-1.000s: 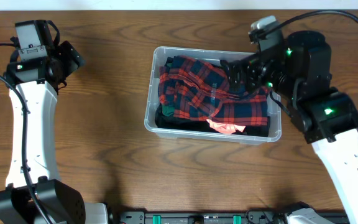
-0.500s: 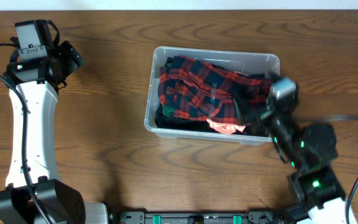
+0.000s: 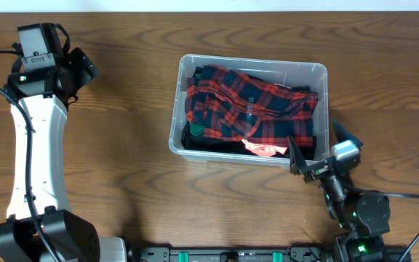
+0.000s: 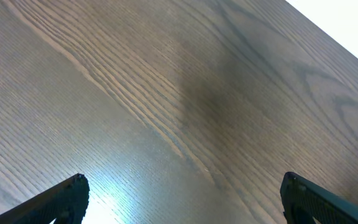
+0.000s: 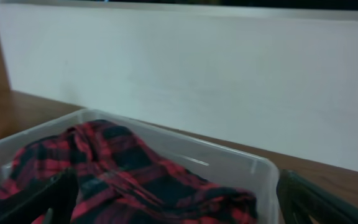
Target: Pack container
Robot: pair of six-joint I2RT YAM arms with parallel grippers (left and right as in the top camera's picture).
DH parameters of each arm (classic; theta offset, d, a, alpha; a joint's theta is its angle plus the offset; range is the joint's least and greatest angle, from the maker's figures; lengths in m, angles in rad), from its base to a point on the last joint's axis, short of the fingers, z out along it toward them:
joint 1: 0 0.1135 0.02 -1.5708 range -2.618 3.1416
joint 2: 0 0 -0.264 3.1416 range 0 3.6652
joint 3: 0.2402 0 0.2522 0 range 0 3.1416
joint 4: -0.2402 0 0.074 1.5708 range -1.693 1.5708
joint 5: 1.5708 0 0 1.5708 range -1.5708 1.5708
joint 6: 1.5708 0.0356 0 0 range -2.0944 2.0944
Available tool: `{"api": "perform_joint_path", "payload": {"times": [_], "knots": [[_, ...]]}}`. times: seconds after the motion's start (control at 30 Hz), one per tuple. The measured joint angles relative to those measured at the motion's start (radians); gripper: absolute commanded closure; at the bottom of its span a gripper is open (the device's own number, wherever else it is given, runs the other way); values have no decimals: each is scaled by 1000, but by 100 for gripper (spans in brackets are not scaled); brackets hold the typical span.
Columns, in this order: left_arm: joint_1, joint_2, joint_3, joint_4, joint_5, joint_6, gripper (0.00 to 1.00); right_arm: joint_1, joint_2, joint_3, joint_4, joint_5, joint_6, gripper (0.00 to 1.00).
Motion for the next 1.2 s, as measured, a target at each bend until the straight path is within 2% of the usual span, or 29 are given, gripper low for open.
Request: {"api": "perform_joint_path", "payload": {"times": [0.3, 0.5, 0.77, 1.2], "knots": [[0, 0, 0, 0, 0, 0, 2, -26, -128, -87, -14, 52, 0, 1], [0, 0, 0, 0, 0, 0, 2, -72, -166, -102, -134, 57, 0, 1], [0, 0, 0, 0, 0, 0, 2, -117, -285, -105, -387, 67, -10, 1], [0, 0, 0, 0, 0, 0, 2, -188, -335, -105, -398, 71, -108, 1]]}}
